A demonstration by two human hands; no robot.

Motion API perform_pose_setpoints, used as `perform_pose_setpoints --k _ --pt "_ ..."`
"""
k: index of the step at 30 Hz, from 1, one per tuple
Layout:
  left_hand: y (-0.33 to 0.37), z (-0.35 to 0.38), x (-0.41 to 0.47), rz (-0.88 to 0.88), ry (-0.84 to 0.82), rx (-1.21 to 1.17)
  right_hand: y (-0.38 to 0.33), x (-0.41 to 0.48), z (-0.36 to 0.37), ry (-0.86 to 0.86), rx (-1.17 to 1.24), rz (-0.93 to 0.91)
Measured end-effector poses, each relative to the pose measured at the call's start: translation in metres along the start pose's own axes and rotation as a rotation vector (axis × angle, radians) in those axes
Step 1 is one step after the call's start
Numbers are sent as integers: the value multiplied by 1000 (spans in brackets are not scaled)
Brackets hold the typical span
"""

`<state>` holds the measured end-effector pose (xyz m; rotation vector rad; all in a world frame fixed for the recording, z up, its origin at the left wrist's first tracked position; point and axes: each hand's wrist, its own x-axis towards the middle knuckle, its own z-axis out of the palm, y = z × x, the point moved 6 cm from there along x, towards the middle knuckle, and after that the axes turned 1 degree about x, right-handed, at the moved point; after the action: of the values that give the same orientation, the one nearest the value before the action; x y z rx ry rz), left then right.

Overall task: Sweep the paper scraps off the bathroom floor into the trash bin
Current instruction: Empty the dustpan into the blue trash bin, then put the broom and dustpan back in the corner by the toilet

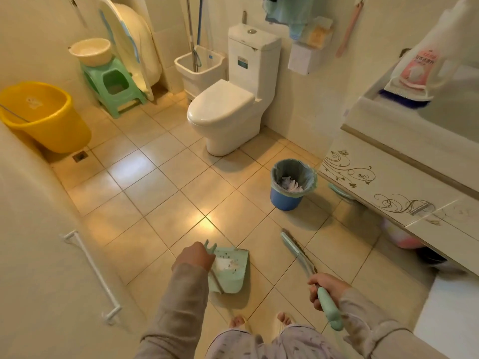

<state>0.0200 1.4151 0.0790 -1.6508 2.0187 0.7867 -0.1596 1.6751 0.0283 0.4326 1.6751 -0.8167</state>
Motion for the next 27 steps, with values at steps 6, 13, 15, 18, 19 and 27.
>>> perform_pose_setpoints --k 6,13,15,18,19,27 --pt "-10 7 -6 1 -80 -53 9 4 15 -27 101 9" --pt "-2 16 -20 30 -30 19 8 8 21 -55 151 50" --pt "-4 13 -19 24 -21 43 4 9 26 -110 197 94" --pt "-17 6 -15 -32 -5 67 -2 14 29 -166 302 116" --pt "-20 5 -13 -54 -3 61 -4 16 27 -175 339 111" --pt "-14 6 -29 -118 135 13 -33 30 -6 -184 436 93"
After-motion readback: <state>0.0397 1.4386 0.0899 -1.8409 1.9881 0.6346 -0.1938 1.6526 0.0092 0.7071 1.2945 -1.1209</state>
